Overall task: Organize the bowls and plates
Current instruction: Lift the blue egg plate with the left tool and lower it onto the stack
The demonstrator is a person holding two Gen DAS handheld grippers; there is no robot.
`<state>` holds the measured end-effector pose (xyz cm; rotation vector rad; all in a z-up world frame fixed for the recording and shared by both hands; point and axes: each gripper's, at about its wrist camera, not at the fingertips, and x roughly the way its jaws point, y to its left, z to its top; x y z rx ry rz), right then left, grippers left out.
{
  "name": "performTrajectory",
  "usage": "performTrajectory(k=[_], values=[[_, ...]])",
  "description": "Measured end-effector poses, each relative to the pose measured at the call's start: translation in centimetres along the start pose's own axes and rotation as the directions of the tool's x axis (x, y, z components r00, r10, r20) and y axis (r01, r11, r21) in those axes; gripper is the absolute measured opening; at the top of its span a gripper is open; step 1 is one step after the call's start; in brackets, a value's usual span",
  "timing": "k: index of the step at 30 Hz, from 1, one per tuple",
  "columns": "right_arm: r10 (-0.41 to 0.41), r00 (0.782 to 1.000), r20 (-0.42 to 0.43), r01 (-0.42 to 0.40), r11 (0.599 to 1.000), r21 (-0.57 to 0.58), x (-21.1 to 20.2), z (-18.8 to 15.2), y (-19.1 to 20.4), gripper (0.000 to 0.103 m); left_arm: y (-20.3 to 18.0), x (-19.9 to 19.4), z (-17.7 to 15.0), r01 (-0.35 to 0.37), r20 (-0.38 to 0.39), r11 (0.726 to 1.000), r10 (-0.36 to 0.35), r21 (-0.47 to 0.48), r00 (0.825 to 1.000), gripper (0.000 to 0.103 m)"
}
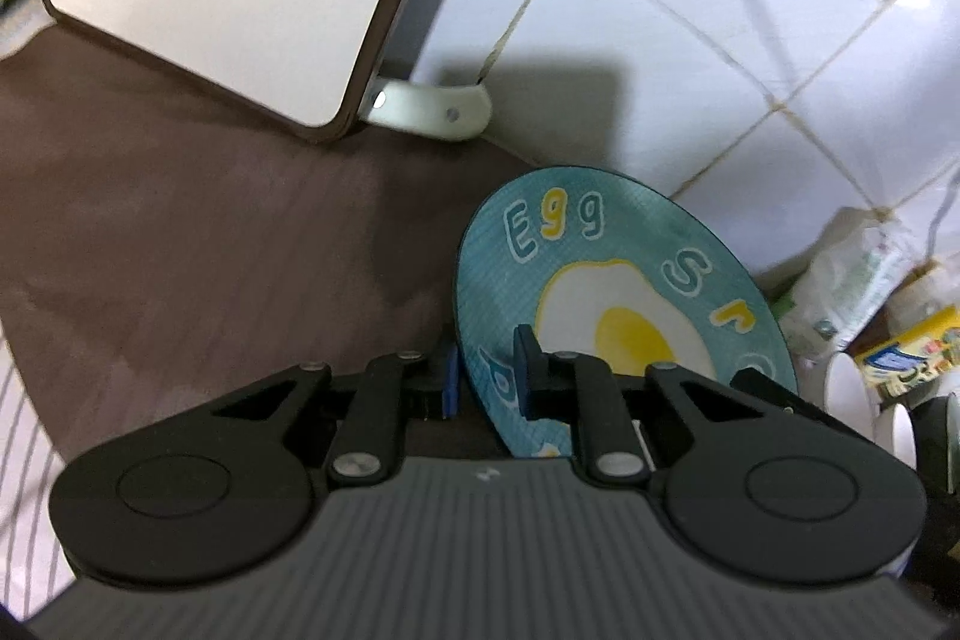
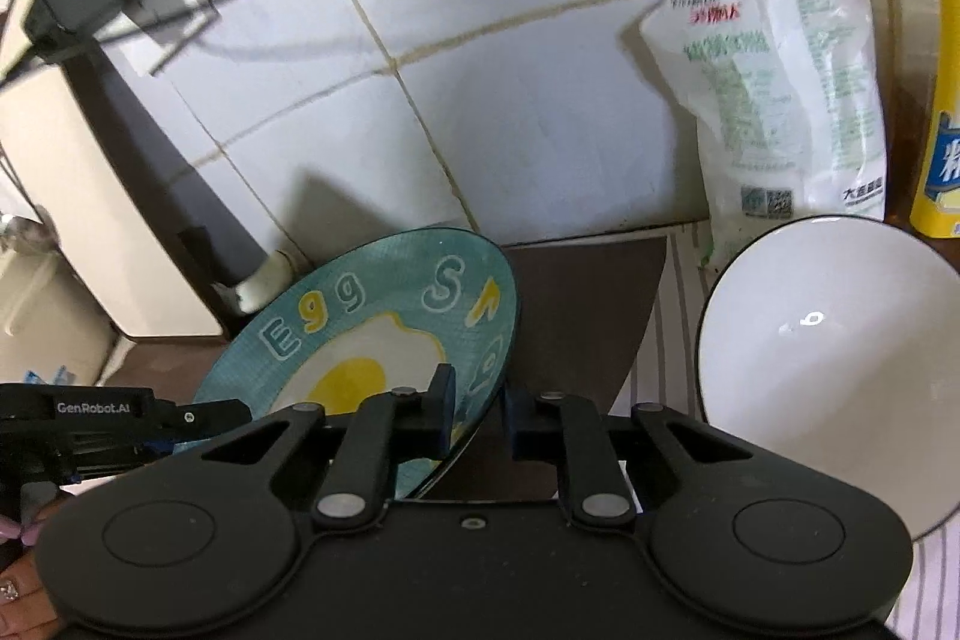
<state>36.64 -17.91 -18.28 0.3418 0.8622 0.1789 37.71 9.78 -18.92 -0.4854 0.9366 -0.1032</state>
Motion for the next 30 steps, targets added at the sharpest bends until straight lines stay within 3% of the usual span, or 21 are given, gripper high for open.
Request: performTrajectory(k=[11,15,20,30], values=[[0.035,0.998,0.045,-0.035,0.999,-0.002,-8.3,-0.2,1.8,0.02,-2.6,-8.7,-1.2,0.038,0.053,0.998,-0.041,0.055,0.998,0.016],[0.035,0.997,0.065,-0.034,0.999,-0.014,-11.8,-0.9,2.8,0.02,-3.1,-11.5,-2.1,0.053,0.04,0.996,-0.056,0.067,0.998,0.016],[0.036,0.996,0.084,-0.034,0.999,-0.016,-15.0,-1.9,3.7,0.02,-3.9,-14.0,-3.9,0.038,0.022,0.993,-0.041,0.108,0.999,0.016],[0.02,0.998,0.051,-0.019,0.999,-0.032,-19.0,-4.8,3.9,0.02,-4.1,-17.0,-8.2,0.055,-0.007,0.994,-0.054,0.094,0.998,0.016]])
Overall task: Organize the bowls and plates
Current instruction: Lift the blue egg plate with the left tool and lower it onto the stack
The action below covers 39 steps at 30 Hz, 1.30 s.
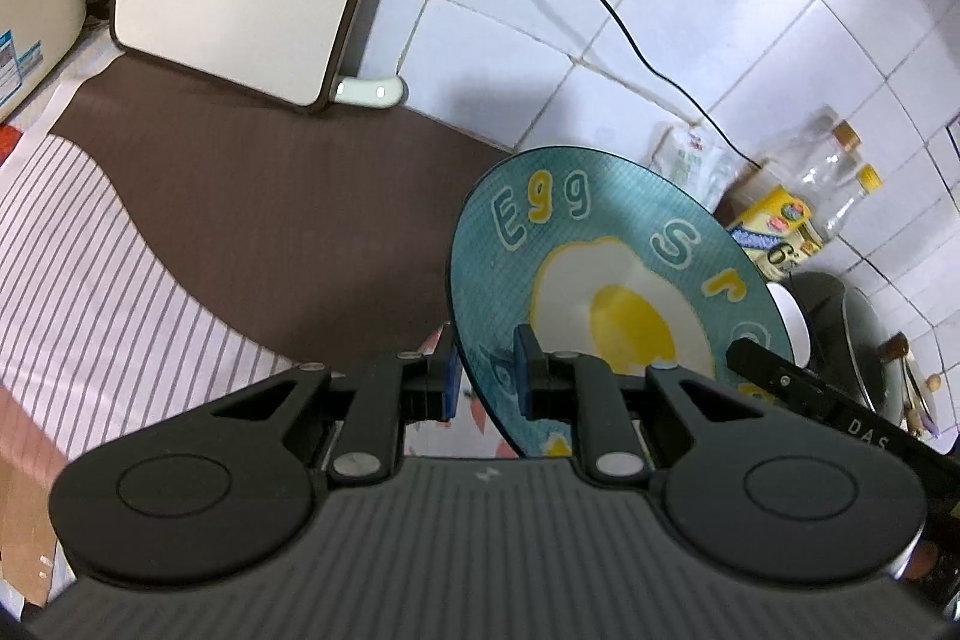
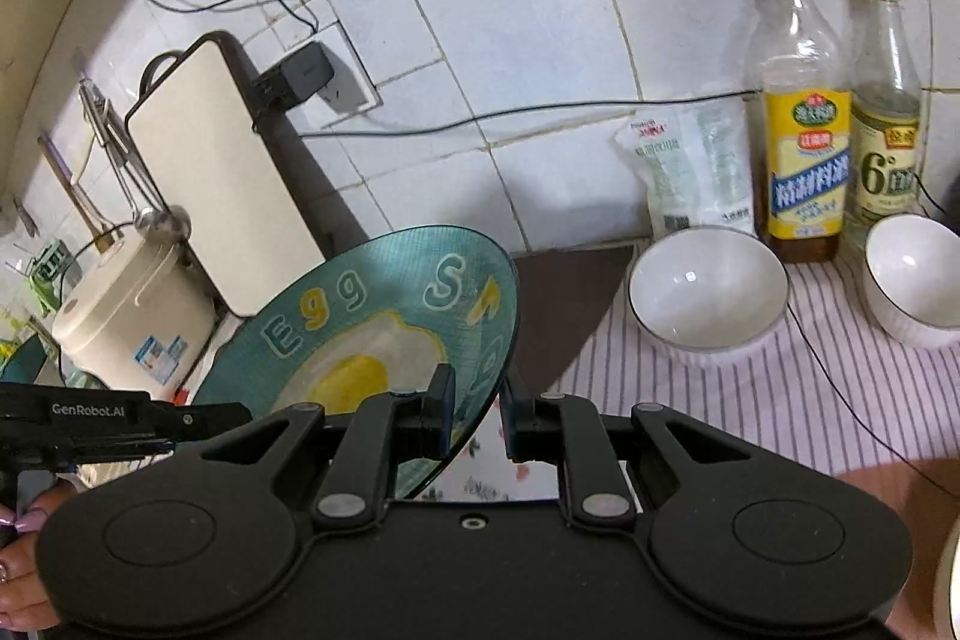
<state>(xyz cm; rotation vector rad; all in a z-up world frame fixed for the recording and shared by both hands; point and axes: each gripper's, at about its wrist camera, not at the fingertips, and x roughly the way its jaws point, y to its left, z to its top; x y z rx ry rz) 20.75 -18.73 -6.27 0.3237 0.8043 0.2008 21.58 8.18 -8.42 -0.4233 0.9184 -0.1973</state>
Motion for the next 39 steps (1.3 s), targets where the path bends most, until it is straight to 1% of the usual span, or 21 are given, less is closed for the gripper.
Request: performTrajectory(k=[9,16,24,30,32,34,39], values=[[-0.017,0.998,-0.06,0.019,0.999,0.032,-0.6,-3.2,-1.0,0.02,0.0,0.2,-2.4,-0.02,-0.053,1.0,0.02,0.003,0.998,0.016],[-0.032,0.995,-0.092,0.037,0.998,0.053,-0.2,-4.6,-2.1,0.02,0.1,1.8,-3.9,-0.035,-0.105,0.999,0.036,0.012,0.994,0.016],[-0.046,0.989,-0.138,0.057,0.996,0.075,1.0,-5.6,-3.4,0.02,0.7,4.3,-5.4,-0.047,-0.16,0.999,0.046,-0.003,0.986,0.016],[-0.064,0.984,-0.166,0.078,0.994,0.079,2.1,-6.3,-3.9,0.02,1.1,5.7,-5.4,-0.054,-0.212,0.999,0.054,0.008,0.976,0.016],[-0.089,0.982,-0.166,0.101,0.993,0.061,2.3,-6.5,-3.6,0.02,1.1,5.9,-5.4,-0.045,-0.23,0.999,0.047,0.013,0.972,0.016],[-0.099,0.982,-0.164,0.109,0.993,0.054,2.6,-6.7,-3.6,0.02,1.0,6.1,-5.4,-0.052,-0.229,0.998,0.056,0.023,0.972,0.016],[-0.111,0.978,-0.176,0.119,0.992,0.035,3.5,-7.0,-3.5,0.02,1.7,6.9,-5.4,-0.063,-0.248,0.998,0.063,0.008,0.967,0.016]])
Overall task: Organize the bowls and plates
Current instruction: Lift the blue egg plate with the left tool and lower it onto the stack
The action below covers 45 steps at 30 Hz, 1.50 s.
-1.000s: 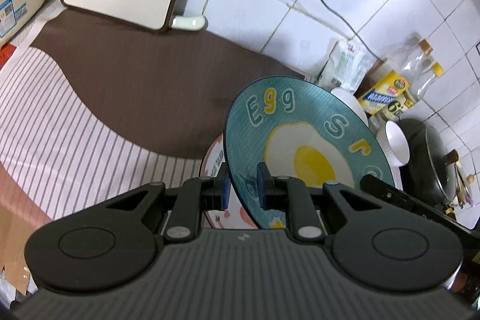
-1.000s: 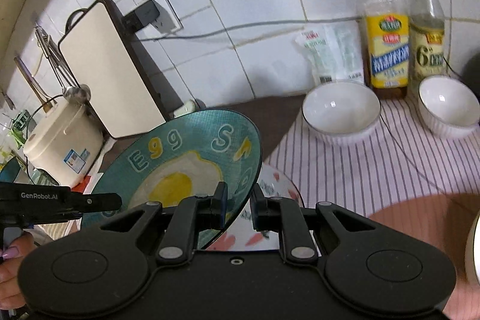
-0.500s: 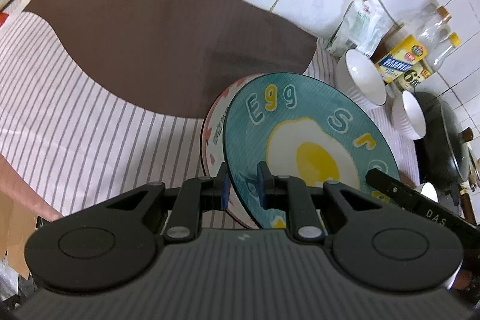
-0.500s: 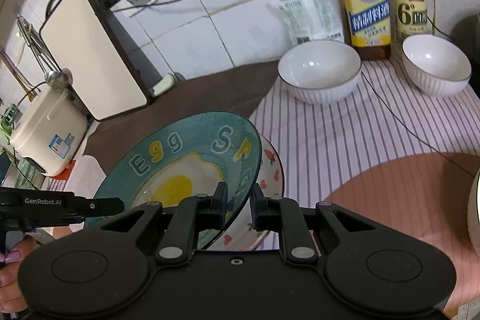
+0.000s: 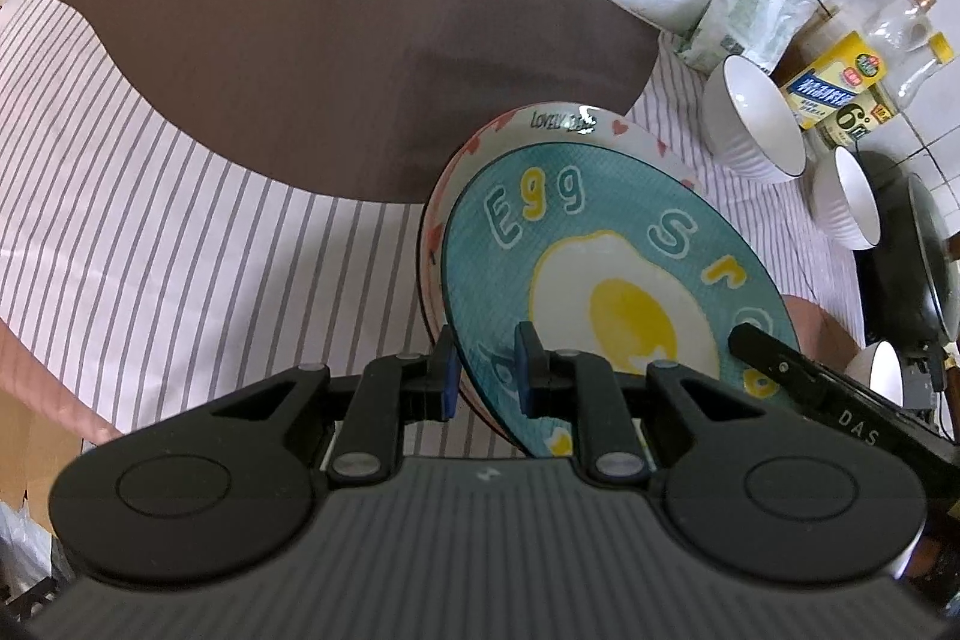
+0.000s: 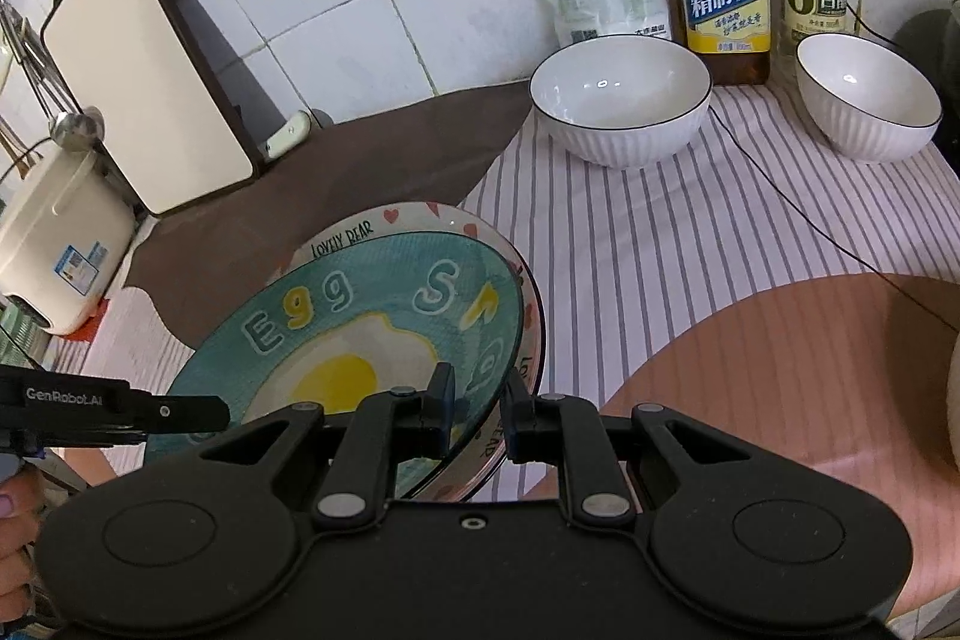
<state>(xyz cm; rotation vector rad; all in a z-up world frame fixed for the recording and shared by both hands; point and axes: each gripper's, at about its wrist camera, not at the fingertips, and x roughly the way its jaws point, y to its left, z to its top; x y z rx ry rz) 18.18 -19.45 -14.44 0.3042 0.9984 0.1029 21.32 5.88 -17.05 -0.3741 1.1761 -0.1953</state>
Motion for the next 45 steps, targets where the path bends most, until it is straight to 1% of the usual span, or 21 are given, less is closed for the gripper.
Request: performTrajectory(k=[3,6,10,16,22,27,30,32,34,40,43,45], values=[[-0.008,1.0,-0.002,0.008,1.0,-0.011,0.2,-0.2,0.2,0.02,0.1,0.1,0.0,-0.006,-0.012,1.0,0.006,-0.003,1.0,0.016],[-0.018,1.0,-0.006,0.017,1.0,-0.025,0.2,-0.2,0.4,0.021,-0.3,-0.2,-0.1,-0.015,-0.009,1.0,0.015,0.027,1.0,0.016],[-0.038,0.999,0.005,0.038,0.998,-0.042,0.1,-0.3,0.7,0.021,-0.2,0.0,0.0,-0.009,-0.016,1.0,0.009,0.017,1.0,0.016],[-0.071,0.997,0.016,0.072,0.992,-0.105,0.2,-0.7,1.7,0.024,0.0,0.5,-0.1,-0.035,-0.02,0.999,0.035,0.001,0.999,0.018],[-0.111,0.994,0.024,0.113,0.973,-0.202,0.3,-1.1,3.0,0.033,-0.1,1.0,0.0,-0.056,-0.035,0.998,0.055,-0.026,0.998,0.02],[-0.141,0.99,0.03,0.144,0.955,-0.26,0.5,-1.5,3.5,0.038,-0.2,1.4,0.2,-0.07,-0.054,0.997,0.068,-0.036,0.996,0.021],[-0.161,0.986,0.038,0.165,0.943,-0.29,0.9,-1.9,3.5,0.038,-0.7,1.9,0.2,-0.104,-0.055,0.995,0.103,-0.009,0.993,0.021],[-0.152,0.987,0.06,0.163,0.942,-0.293,1.0,-2.0,3.4,0.038,-1.0,2.0,0.2,-0.124,-0.048,0.992,0.124,0.006,0.991,0.021],[-0.145,0.987,0.064,0.158,0.944,-0.289,1.0,-2.0,3.3,0.038,-1.0,2.0,0.2,-0.132,-0.047,0.991,0.132,0.005,0.99,0.021],[-0.16,0.984,0.081,0.178,0.927,-0.331,1.5,-2.0,3.6,0.039,-1.1,2.2,0.5,-0.152,-0.048,0.988,0.153,0.011,0.987,0.022],[-0.162,0.982,0.094,0.185,0.918,-0.349,1.6,-2.2,3.6,0.038,-1.5,2.4,0.5,-0.18,-0.037,0.983,0.181,0.029,0.983,0.022],[-0.174,0.979,0.107,0.201,0.909,-0.365,1.6,-2.4,3.6,0.038,-1.9,2.5,0.5,-0.21,-0.022,0.977,0.211,0.046,0.977,0.022]])
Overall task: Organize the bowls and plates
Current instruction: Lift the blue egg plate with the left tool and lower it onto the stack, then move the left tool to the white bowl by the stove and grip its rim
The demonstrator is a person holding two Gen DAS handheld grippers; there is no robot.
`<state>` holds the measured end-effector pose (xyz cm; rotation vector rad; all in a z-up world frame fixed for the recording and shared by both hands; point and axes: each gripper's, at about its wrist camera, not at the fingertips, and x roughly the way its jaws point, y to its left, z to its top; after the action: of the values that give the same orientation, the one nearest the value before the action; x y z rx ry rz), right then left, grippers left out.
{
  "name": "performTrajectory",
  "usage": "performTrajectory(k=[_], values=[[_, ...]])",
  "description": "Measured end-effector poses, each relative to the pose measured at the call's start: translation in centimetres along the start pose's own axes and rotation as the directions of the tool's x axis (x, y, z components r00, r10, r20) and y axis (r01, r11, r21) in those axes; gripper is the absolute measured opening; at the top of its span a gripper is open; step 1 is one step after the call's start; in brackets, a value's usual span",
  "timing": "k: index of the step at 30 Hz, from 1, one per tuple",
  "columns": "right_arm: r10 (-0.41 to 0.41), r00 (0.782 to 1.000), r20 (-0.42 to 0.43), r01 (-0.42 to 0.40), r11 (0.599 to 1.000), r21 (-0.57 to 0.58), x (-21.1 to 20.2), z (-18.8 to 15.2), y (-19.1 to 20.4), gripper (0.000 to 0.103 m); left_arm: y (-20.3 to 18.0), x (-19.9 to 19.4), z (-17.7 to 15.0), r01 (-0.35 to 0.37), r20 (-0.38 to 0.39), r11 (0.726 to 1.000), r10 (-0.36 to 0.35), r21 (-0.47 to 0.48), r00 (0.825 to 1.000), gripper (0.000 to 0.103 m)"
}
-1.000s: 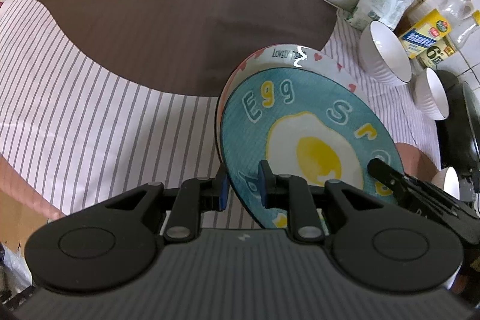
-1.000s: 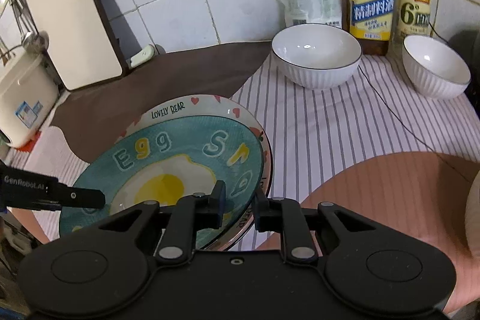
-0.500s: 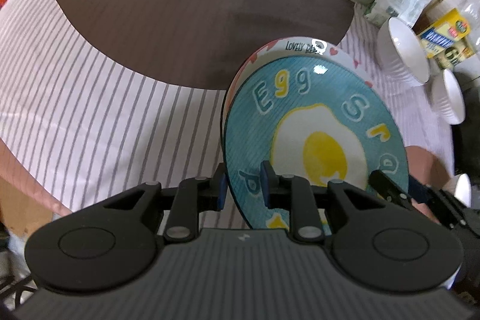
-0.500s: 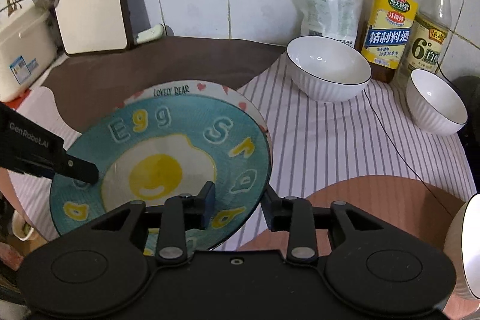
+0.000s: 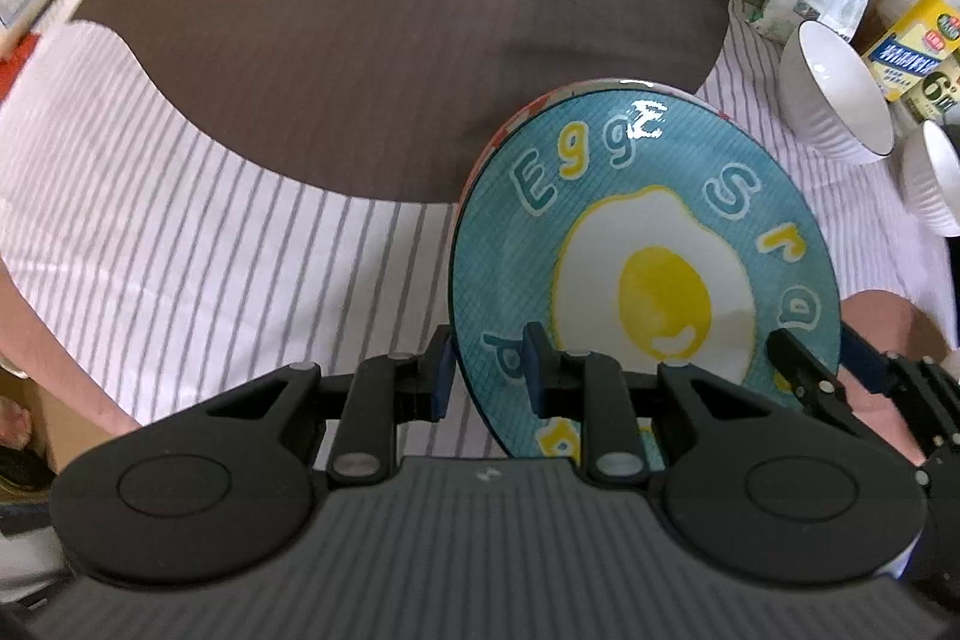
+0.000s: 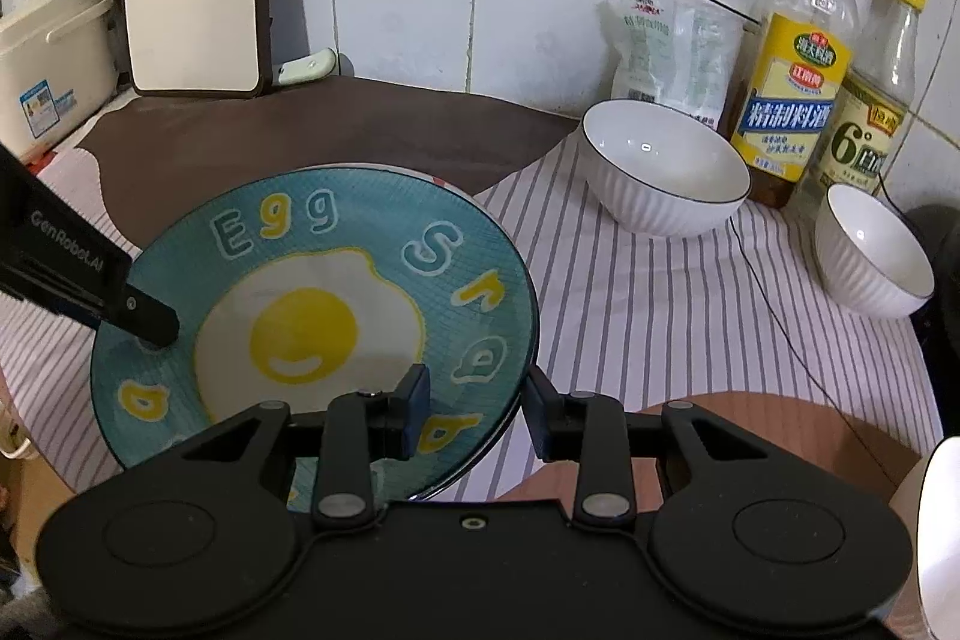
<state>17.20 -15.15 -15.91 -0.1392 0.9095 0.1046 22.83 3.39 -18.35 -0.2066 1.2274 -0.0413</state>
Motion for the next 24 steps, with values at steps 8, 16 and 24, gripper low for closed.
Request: performTrajectory(k=[8,16,24], values=[[0.016,0.998,0.059,-0.017,1.0,0.02,-1.8,-0.6,-1.1,0.038,-0.7,-0.8,-0.8,-0.011,0.004,1.0,0.011,0.025,1.0,0.022],[0.031,0.989,0.141,-0.039,0.998,0.054,-6.7,-2.1,-4.1,0.038,-2.0,-4.8,-2.2,0.058,0.05,0.995,-0.062,0.075,0.997,0.022],[-0.022,0.977,0.212,0.002,0.996,0.092,-12.6,-4.6,-7.2,0.042,-5.3,-9.7,-3.5,0.111,0.119,0.977,-0.133,0.181,0.984,0.038]])
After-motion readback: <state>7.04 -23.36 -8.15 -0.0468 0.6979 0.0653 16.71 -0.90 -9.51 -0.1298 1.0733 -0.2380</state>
